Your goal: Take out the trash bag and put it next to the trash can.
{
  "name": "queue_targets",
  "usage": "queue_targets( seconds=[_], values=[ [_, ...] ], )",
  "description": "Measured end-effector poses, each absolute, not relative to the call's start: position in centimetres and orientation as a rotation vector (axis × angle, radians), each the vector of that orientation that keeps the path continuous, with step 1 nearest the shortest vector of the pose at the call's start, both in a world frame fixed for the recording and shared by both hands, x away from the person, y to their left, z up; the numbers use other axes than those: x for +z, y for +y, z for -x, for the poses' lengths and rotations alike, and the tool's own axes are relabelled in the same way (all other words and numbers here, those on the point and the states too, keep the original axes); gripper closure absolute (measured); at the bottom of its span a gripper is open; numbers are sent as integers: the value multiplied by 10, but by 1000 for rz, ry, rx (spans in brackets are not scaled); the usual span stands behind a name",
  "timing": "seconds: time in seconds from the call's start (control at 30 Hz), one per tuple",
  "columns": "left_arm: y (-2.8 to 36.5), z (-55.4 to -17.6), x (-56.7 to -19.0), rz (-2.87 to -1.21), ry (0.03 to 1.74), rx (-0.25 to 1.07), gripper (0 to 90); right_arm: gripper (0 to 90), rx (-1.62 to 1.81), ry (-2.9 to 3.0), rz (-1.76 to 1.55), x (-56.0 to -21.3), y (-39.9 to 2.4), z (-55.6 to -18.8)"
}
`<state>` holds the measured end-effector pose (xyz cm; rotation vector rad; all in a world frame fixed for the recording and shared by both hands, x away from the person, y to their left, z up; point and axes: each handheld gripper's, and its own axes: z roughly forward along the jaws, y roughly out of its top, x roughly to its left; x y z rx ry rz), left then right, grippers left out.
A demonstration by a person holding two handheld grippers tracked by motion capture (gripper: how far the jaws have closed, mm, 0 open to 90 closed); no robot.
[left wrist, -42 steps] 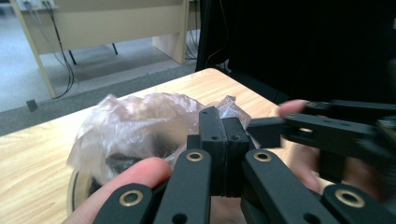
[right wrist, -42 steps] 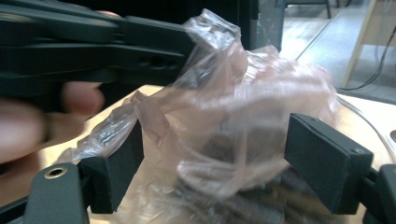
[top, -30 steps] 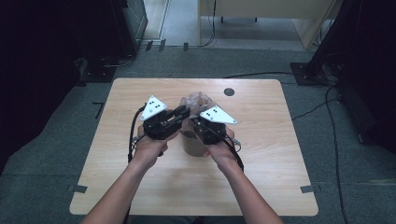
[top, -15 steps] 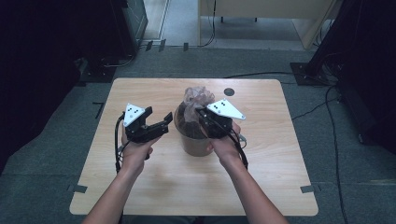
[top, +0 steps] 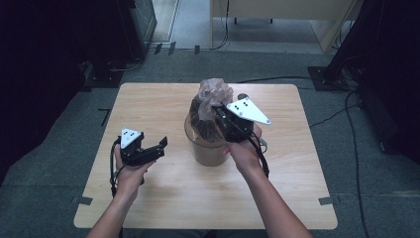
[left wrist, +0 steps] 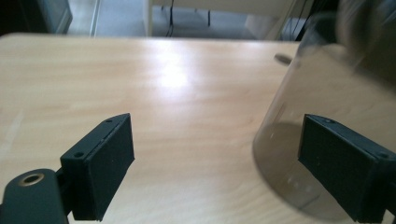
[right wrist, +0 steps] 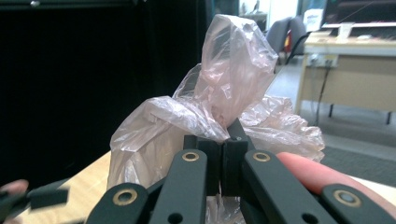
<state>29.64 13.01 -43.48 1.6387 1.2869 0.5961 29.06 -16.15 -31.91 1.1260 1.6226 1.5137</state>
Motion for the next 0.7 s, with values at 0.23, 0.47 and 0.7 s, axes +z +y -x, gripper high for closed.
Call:
queue_targets(
  seconds=[0.23, 0.47, 0.7],
  values=[
    [145, -287, -464, -1714, 1329, 633, 101, 900, 1540, 1549, -1117, -306, -169, -286],
    [172, -276, -490, -1778, 1404, 669, 100, 900, 1573, 1441, -1070, -296, -176, -279],
    [194, -264, -513, -1906, 1440, 728, 94, 900, 1546, 1302, -1076, -289, -187, -276]
  ],
)
